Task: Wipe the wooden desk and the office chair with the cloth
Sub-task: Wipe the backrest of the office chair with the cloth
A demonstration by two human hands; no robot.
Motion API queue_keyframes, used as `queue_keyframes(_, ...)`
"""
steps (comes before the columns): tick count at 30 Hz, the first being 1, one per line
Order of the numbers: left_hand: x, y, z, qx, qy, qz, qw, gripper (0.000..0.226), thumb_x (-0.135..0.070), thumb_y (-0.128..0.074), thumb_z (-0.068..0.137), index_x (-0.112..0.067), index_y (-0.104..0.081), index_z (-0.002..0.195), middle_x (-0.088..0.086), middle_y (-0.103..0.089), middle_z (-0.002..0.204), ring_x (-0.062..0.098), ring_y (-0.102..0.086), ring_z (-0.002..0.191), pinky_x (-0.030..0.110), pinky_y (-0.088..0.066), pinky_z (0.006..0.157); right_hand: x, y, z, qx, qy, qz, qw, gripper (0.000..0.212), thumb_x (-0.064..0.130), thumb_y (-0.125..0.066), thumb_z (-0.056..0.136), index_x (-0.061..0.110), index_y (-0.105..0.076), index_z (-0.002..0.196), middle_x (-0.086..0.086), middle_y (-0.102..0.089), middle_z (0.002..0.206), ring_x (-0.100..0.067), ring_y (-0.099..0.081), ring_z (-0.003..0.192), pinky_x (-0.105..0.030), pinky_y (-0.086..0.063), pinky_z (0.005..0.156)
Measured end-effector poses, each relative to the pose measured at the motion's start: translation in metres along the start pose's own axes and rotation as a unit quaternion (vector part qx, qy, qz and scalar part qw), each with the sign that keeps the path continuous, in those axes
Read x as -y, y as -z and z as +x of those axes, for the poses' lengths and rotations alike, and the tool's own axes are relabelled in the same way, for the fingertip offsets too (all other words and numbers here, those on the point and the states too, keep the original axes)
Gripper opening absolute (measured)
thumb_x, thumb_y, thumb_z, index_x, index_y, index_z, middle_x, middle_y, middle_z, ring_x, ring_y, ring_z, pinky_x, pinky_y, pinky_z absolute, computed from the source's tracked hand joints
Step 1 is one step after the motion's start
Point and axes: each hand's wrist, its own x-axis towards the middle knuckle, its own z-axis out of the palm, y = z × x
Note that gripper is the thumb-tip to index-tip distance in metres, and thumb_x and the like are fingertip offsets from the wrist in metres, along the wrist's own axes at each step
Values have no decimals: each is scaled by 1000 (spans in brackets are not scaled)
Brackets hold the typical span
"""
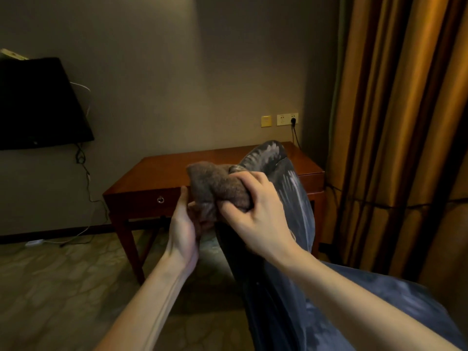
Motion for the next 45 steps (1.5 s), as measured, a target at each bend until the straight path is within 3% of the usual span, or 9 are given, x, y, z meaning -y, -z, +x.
queue_keyframes(5,-5,-8,-1,5,-3,87,996,78,-64,-29,103,0,-65,130,20,-70,126,33,-64,125,52,-40,116,-22,-9,38,-45,-61,-11,997,46,52,-59,80,38,-59,125,3,-54,124,-24,-52,117,-47,-50,94)
queue_keyframes(16,-25,-13,-9,-34,-23,168,985,85,-67,-16,103,-10,-78,102,9,-79,106,22,-71,105,37,-47,101,-24,4,57,-7,-140,-15,990,51,45,-66,86,34,-54,134,-4,-55,128,-28,-52,120,-43,-47,97)
queue_keyframes(23,-35,-49,-3,13,70,79,994,60,-53,-35,105,-10,-76,103,17,-77,108,35,-71,104,45,-54,99,17,44,-11,-4,-138,115,984,30,34,-77,86,31,-70,115,12,-71,105,-4,-64,100,-39,-55,91)
queue_keyframes(27,-31,-53,-12,62,68,113,989,48,-36,-43,98,-9,-78,82,13,-75,78,28,-73,73,29,-57,62,30,60,-24,44,-127,111,985,28,35,-76,89,31,-69,116,13,-71,103,-3,-65,100,-38,-55,92)
queue_keyframes(31,-24,-41,-14,119,81,108,984,47,-35,-37,98,-15,-77,85,14,-75,95,31,-70,97,38,-51,91,26,71,-20,-9,-184,189,965,17,37,-73,92,30,-70,106,8,-75,100,-7,-70,97,-46,-57,95)
queue_keyframes(34,-34,-39,-13,200,69,195,958,46,-35,-59,78,-26,-71,122,12,-68,129,37,-56,129,58,-37,114,13,80,-10,-91,-201,221,950,23,40,-73,92,29,-70,112,5,-75,104,-11,-71,101,-47,-58,96)
queue_keyframes(38,-41,-45,-15,237,86,240,938,71,-13,-74,69,-35,-60,135,11,-72,124,36,-68,115,56,-55,98,4,83,1,-112,-169,203,958,26,39,-73,93,29,-68,117,8,-73,107,-8,-69,103,-45,-58,97)
queue_keyframes(42,-35,-41,-22,182,77,222,955,53,0,-65,71,-15,-65,122,19,-75,104,33,-74,93,42,-61,76,9,53,6,21,-123,142,982,28,34,-73,90,29,-68,118,9,-72,106,-7,-68,100,-45,-56,95)
queue_keyframes(45,-28,-37,-31,162,67,236,956,41,-2,-62,75,-4,-65,115,21,-73,100,29,-73,88,35,-58,68,10,25,13,1,-96,51,994,34,46,-64,80,35,-64,112,4,-65,105,-16,-62,99,-46,-53,88)
